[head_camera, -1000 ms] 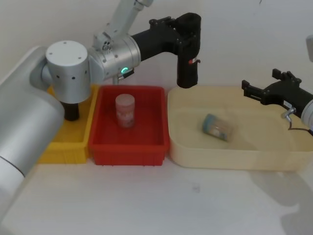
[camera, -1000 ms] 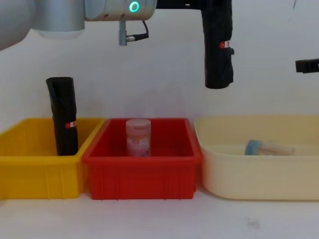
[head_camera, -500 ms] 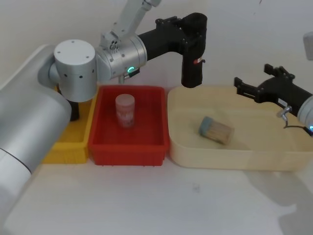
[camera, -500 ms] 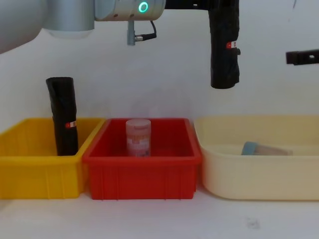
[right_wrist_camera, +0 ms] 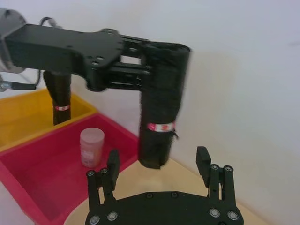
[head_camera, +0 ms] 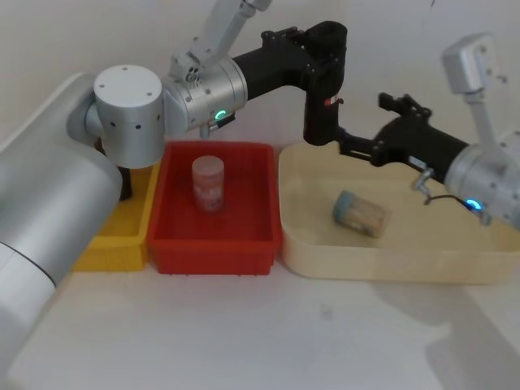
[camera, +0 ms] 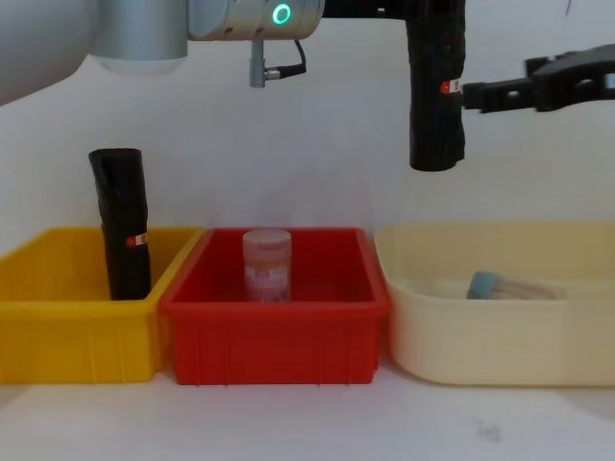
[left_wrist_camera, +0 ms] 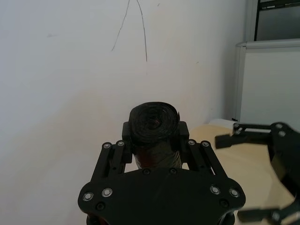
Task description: Pick up the garbage bag with the one hand and transfer it to the other hand.
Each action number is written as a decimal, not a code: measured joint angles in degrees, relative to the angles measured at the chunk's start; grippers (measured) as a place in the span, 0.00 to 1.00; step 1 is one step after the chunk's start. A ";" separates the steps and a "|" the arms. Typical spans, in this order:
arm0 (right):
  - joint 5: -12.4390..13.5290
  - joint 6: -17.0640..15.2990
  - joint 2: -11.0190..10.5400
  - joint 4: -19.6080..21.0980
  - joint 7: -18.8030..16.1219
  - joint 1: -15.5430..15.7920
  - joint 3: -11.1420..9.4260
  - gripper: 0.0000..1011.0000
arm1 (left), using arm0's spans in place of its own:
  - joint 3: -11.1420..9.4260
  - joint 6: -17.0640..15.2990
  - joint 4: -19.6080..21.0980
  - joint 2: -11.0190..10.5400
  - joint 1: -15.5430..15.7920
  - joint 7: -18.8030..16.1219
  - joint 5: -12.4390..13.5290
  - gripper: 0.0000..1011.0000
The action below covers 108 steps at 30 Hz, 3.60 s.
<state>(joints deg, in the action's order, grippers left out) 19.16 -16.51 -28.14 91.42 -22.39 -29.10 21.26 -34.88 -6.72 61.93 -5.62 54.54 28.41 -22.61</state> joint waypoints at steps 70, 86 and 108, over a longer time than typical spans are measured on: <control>-7.60 -1.47 14.36 -13.61 11.94 -8.63 2.06 0.54 | -0.10 0.08 -0.22 0.15 0.12 0.00 0.05 0.51; -7.89 -2.31 14.60 -13.76 13.16 -8.57 1.38 0.54 | -0.10 0.08 -0.22 0.15 0.12 0.01 0.05 0.84; -8.55 -8.40 14.95 -15.97 21.50 -7.49 -5.31 0.64 | -0.10 0.08 -0.21 0.15 0.12 0.00 0.05 0.99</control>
<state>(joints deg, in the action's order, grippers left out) 10.61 -24.91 -13.19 75.45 -0.89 -36.59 15.96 -34.98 -6.64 61.71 -5.46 54.66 28.41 -22.56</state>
